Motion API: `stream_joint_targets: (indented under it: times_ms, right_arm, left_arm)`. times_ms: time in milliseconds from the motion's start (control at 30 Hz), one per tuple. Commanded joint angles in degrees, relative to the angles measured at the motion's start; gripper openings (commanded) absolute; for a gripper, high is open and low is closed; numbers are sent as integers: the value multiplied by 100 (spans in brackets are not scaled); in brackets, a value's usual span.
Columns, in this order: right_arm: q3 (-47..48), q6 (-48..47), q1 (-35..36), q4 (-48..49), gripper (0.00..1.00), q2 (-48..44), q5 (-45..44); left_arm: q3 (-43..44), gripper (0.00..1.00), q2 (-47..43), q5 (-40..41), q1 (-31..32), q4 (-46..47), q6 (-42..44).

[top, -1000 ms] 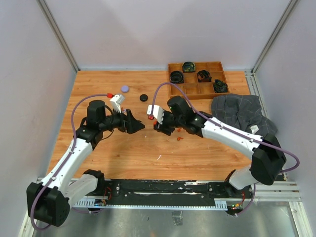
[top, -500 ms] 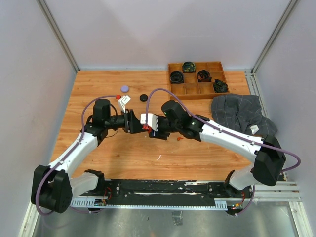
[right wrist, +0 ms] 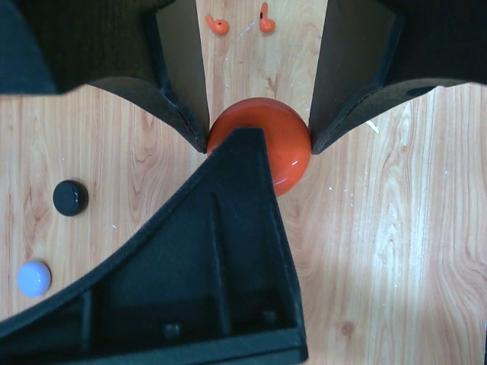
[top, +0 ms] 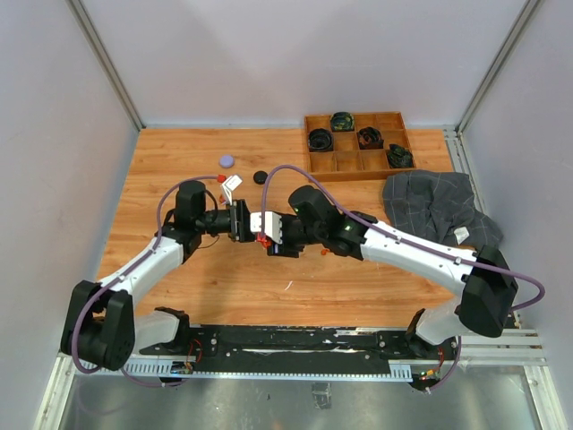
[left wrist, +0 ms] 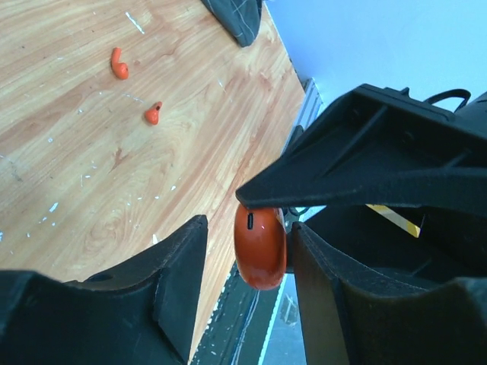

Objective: Insert the wireless bluetooth earbuds into the charging case
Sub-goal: Pick up the charging case at the center of the board.

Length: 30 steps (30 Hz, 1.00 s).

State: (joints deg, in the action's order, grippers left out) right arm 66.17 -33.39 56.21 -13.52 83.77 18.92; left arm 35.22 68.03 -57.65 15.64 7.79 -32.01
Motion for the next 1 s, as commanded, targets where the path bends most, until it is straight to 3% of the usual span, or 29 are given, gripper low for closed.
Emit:
stream_joint_targets:
  times_ms: [0, 267, 433, 567, 733, 967]
  right_arm:
    - [99, -123, 119, 251, 38, -133, 148]
    - [-3, -133, 119, 505, 43, -124, 127]
    - [-133, -190, 119, 590, 64, -206, -111]
    - [-330, -75, 110, 764, 75, -455, -240]
    - [-618, 371, 29, 1110, 82, -788, -217]
    - [-1115, 1675, -545, 1842, 85, -1335, 512]
  left_arm:
    - [-109, 51, 125, -200, 61, 480, -264]
    - [-145, 34, 149, -247, 80, 598, -372]
    - [-143, 16, 23, -224, 80, 574, -386]
    - [-149, 11, -107, 10, 79, 449, -324]
    - [-253, 2, -510, 631, 80, 686, -585]
    - [-559, 0, -1438, 2022, 80, 1121, -1079]
